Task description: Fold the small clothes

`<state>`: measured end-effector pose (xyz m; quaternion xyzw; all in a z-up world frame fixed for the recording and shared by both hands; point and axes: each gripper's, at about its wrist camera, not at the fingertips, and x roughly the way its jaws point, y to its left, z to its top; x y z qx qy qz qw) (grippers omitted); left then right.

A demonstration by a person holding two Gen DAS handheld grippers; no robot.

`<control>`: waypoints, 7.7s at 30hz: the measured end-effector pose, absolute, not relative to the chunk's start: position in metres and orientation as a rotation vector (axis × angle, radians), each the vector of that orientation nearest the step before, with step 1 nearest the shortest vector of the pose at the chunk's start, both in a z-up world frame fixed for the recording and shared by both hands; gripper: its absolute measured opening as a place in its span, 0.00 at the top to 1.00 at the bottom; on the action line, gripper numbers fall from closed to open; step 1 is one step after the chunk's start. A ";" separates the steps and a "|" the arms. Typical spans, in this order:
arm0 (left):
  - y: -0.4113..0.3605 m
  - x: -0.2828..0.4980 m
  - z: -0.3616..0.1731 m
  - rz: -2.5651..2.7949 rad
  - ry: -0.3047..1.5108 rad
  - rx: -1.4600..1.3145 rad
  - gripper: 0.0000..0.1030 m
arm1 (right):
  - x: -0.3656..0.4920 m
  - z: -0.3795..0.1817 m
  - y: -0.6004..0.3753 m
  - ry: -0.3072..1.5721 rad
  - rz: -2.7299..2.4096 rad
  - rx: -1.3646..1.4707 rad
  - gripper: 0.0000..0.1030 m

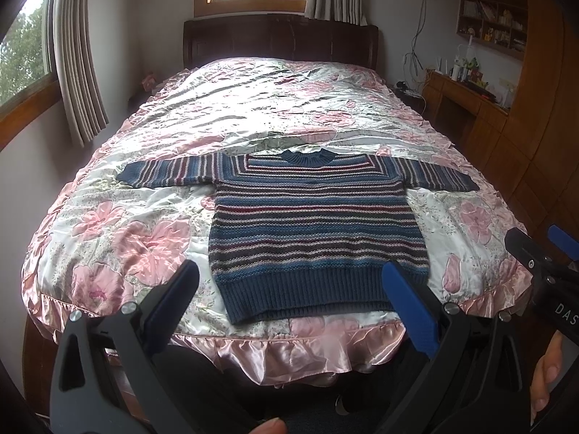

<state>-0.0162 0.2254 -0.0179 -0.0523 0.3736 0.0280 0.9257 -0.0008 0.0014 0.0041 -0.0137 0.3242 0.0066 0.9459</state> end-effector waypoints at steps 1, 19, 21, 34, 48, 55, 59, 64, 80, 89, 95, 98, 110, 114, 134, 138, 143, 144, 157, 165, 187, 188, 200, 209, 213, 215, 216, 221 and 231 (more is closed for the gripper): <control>0.226 -0.016 -0.018 0.059 0.766 -0.107 0.03 | -0.001 0.004 0.001 0.659 0.012 -0.028 0.04; 0.225 -0.016 -0.017 0.059 0.766 -0.105 0.03 | -0.002 0.004 0.003 0.656 0.013 -0.027 0.04; 0.226 -0.017 -0.017 0.059 0.766 -0.105 0.03 | -0.002 0.004 0.003 0.656 0.013 -0.027 0.04; 0.227 -0.017 -0.015 0.061 0.762 -0.105 0.03 | -0.001 0.004 0.002 0.658 0.013 -0.026 0.04; 0.228 -0.014 -0.018 0.063 0.774 -0.105 0.03 | 0.001 -0.001 0.001 0.668 0.011 -0.026 0.04; 0.228 -0.009 -0.029 0.038 0.797 -0.125 0.03 | 0.009 -0.009 0.000 0.689 0.008 -0.027 0.04; 0.231 0.004 -0.046 0.001 0.820 -0.141 0.03 | 0.016 -0.017 -0.003 0.665 0.004 -0.037 0.04; 0.234 0.041 -0.067 -0.051 0.820 -0.161 0.03 | 0.054 -0.041 -0.035 0.629 0.201 0.060 0.04; 0.184 0.221 -0.151 -0.259 1.019 -0.178 0.03 | 0.321 -0.220 -0.401 0.824 0.053 1.216 0.38; 0.158 0.277 -0.215 -0.327 1.113 -0.318 0.03 | 0.420 -0.284 -0.496 0.759 -0.092 1.325 0.56; 0.146 0.311 -0.233 -0.303 1.124 -0.304 0.03 | 0.451 -0.308 -0.508 0.818 -0.199 1.289 0.59; 0.142 0.328 -0.234 -0.301 1.111 -0.302 0.03 | 0.462 -0.311 -0.510 0.820 -0.190 1.261 0.59; 0.143 0.359 -0.250 -0.340 1.142 -0.366 0.03 | 0.482 -0.297 -0.501 0.792 -0.202 1.181 0.88; 0.152 0.363 -0.254 -0.334 1.154 -0.385 0.03 | 0.484 -0.260 -0.481 0.764 -0.192 1.060 0.89; 0.196 0.341 -0.205 -0.113 1.017 -0.077 0.03 | 0.498 -0.089 -0.239 0.669 0.094 0.571 0.91; 0.208 0.333 -0.201 -0.084 0.989 -0.033 0.03 | 0.501 -0.088 -0.175 0.689 0.148 0.461 0.91; 0.221 0.326 -0.201 -0.054 0.963 0.002 0.03 | 0.511 -0.111 -0.107 0.752 0.202 0.376 0.91; 0.223 0.326 -0.202 -0.054 0.962 0.004 0.03 | 0.512 -0.117 -0.094 0.766 0.212 0.355 0.91; 0.239 0.325 -0.205 -0.053 0.954 -0.024 0.03 | 0.499 -0.230 0.056 0.919 0.189 -0.153 0.91; 0.237 0.332 -0.204 -0.105 0.963 -0.083 0.03 | 0.487 -0.279 0.096 0.998 0.173 -0.347 0.83; 0.218 0.514 -0.324 -0.461 1.244 -1.052 0.03 | 0.325 -0.260 0.005 0.770 0.421 0.487 0.30; 0.214 0.518 -0.328 -0.444 1.253 -1.059 0.03 | 0.324 -0.264 0.004 0.760 0.417 0.492 0.30; 0.208 0.531 -0.317 -0.310 1.280 -1.065 0.93 | 0.330 -0.282 0.000 0.810 0.447 0.575 0.30; 0.201 0.563 -0.225 -0.399 1.182 -0.830 0.94 | 0.338 -0.291 0.001 0.831 0.445 0.578 0.30; 0.219 0.579 -0.170 -0.422 1.101 -0.726 0.94 | 0.336 -0.292 0.004 0.836 0.442 0.573 0.29; 0.233 0.580 -0.152 -0.429 1.071 -0.693 0.94 | 0.337 -0.293 0.006 0.839 0.439 0.573 0.29; 0.238 0.581 -0.146 -0.428 1.059 -0.684 0.94 | 0.339 -0.294 0.006 0.840 0.438 0.573 0.29; 0.276 0.572 -0.155 -0.410 1.053 -0.681 0.94 | 0.338 -0.293 0.009 0.843 0.437 0.565 0.29; 0.342 0.525 -0.273 -0.313 1.140 -0.844 0.94 | 0.337 -0.294 0.017 0.843 0.432 0.548 0.28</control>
